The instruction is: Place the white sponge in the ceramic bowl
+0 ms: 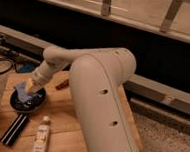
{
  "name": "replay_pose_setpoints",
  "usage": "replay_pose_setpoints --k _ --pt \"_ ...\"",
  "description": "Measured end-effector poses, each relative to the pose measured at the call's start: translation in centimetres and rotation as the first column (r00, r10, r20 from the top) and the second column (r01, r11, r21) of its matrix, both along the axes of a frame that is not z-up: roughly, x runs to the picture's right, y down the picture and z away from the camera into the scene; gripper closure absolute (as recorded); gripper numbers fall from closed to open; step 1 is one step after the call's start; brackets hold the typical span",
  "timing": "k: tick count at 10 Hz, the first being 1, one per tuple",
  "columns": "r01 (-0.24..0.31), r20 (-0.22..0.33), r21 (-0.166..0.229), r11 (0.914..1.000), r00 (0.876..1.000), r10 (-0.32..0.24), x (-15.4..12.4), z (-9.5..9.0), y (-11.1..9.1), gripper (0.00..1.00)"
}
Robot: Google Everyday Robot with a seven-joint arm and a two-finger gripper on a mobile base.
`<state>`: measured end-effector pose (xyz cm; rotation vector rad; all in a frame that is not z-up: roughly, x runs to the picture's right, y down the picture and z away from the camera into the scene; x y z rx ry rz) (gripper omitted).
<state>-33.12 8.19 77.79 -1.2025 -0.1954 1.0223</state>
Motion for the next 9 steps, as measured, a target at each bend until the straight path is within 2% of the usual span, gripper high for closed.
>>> replay_pose_setpoints --k 3,4,7,9 --pt "-0.008 -0.026 0.031 0.9995 1.000 0.009 0.1 0.5 -1.5 0.47" --pt "-0.013 -0.038 0.032 0.9994 0.999 0.014 0.5 0.8 -1.8 0.41" --pt "-0.030 -0.049 0.024 0.9993 0.998 0.031 1.1 1.0 -2.2 0.40" --pt "-0.016 -0.037 0.026 0.9995 0.999 0.017 0.7 0.7 -2.0 0.40"
